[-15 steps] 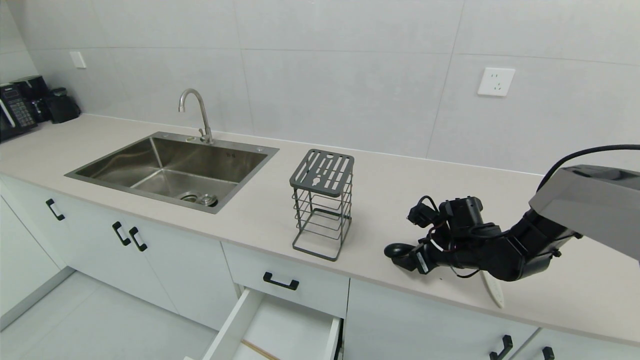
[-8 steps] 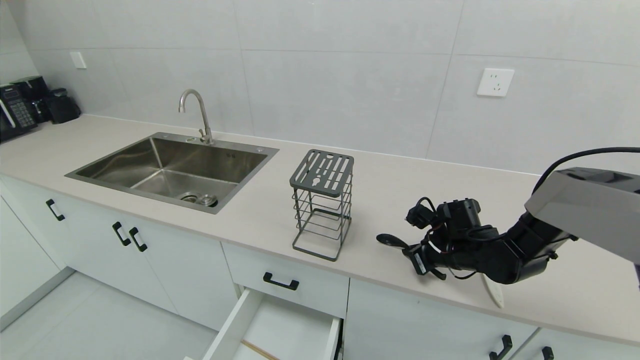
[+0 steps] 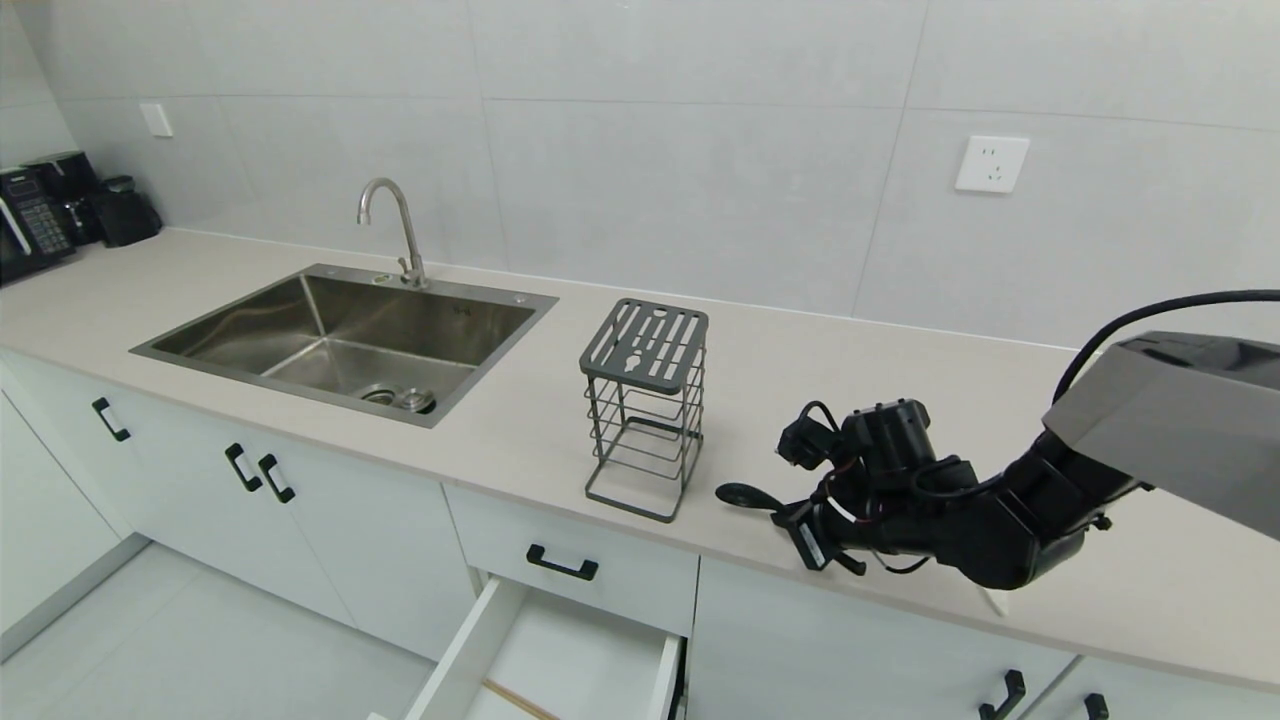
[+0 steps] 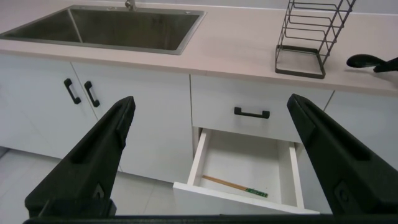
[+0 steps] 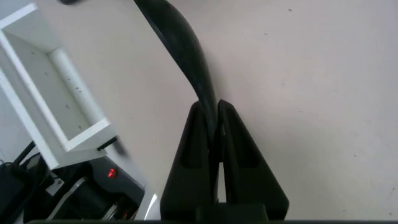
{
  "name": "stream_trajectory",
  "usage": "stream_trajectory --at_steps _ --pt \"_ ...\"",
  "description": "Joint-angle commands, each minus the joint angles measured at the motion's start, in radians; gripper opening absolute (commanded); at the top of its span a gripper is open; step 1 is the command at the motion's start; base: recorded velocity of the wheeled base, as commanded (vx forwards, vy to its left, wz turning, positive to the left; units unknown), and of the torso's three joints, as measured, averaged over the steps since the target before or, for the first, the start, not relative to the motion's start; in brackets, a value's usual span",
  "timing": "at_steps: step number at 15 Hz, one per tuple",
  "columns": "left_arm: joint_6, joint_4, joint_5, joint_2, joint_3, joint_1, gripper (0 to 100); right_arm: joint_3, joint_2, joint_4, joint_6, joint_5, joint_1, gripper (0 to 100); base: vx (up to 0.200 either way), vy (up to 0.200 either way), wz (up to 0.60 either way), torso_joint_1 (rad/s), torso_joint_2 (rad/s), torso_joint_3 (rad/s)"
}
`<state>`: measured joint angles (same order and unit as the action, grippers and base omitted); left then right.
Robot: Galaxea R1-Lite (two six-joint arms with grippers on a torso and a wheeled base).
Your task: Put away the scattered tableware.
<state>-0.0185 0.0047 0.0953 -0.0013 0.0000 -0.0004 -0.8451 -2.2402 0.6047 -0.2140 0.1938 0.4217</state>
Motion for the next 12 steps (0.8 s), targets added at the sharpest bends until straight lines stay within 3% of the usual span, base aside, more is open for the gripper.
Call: stream_trajectory --at_steps 1,6,12 --pt "0.000 0.000 0.000 0.001 0.000 -0.001 100 0.084 0.094 0.029 0.008 -0.002 0.048 0 0.000 0.000 0.00 0.000 0.00 0.000" --pt "0.000 0.000 0.000 0.001 0.000 -0.001 100 0.172 0.203 0.053 0.116 -0.042 0.212 0 0.000 0.000 0.00 0.000 0.00 0.000" --pt "0.000 0.000 0.000 0.001 0.000 -0.001 100 0.152 0.228 0.056 0.143 -0.050 0.296 0 0.000 0.000 0.00 0.000 0.00 0.000"
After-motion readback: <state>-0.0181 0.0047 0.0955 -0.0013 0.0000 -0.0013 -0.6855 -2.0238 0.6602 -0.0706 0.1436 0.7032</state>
